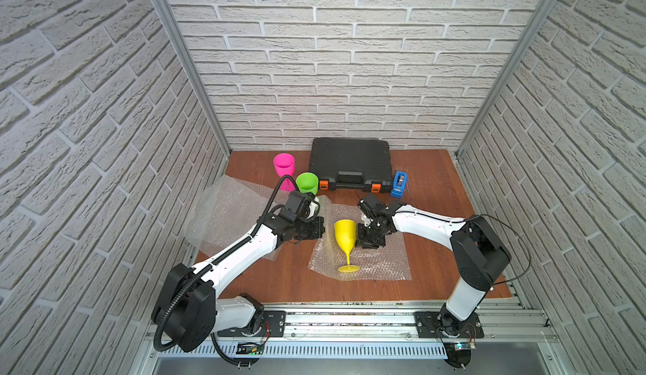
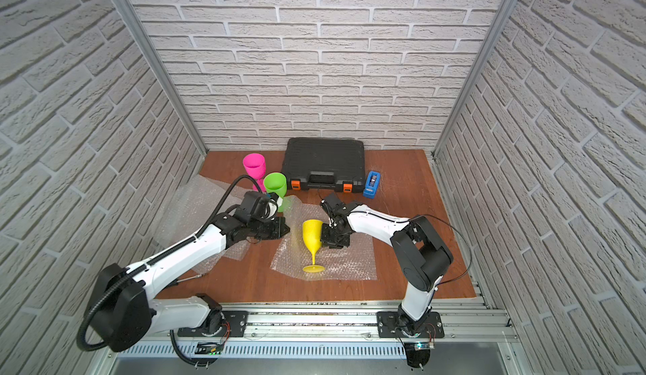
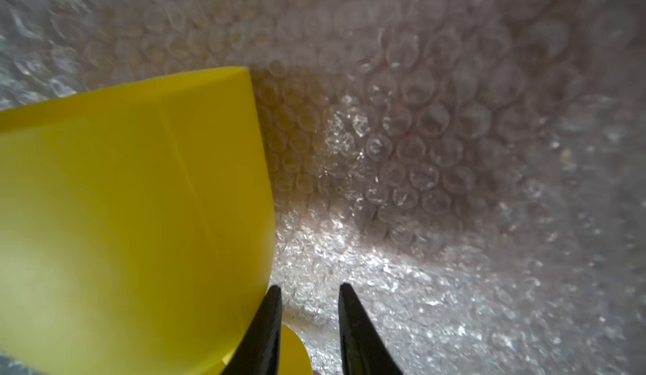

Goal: Wrap wine glasses in bubble wrap
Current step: Wrap the wine glass in bubble wrap.

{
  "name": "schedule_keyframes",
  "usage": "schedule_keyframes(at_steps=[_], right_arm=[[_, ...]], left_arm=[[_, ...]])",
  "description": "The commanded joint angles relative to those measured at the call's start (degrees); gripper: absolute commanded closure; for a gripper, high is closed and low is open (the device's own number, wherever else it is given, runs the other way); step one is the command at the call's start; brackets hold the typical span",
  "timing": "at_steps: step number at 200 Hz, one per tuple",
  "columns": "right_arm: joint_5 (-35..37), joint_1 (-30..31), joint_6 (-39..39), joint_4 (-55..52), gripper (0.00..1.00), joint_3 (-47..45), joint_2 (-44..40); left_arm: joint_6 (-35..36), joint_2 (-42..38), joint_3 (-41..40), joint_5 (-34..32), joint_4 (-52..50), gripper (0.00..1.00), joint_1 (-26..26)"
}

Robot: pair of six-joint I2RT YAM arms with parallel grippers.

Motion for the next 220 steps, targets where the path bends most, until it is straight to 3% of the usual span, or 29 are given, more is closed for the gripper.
schedule_keyframes(at_steps=[1, 93, 130, 171, 185, 220], right_arm=[[-0.3, -0.9, -0.4, 2.5, 0.72, -0.8, 0.2], [-8.5, -1.4, 1.3, 12.0, 0.73, -4.9, 0.3], [-3.8, -5.0, 1.0, 9.3, 0.73, -8.9, -7.3], [-10.0, -9.2, 0.9, 19.8, 0.57, -13.6, -15.8], [-10.8, -9.2, 0.9, 20.7, 0.50, -12.6, -15.5], [-13.2, -9.3, 3.1, 24.2, 0.47, -11.4, -11.2]], left_arm=[[-0.3, 3.0, 2.5, 0.1, -0.1, 1.00, -1.9], [-4.8, 19.4, 11.4, 4.2, 10.4, 1.00, -8.8], [-4.6, 23.3, 12.7, 4.6, 10.4, 1.00, -10.2], [-4.1, 24.5, 12.8, 6.0, 10.3, 1.00, -10.5], [-3.6, 24.6, 12.7, 6.3, 10.2, 1.00, -10.7], [-2.8, 24.3, 12.2, 6.9, 10.2, 1.00, -11.1]])
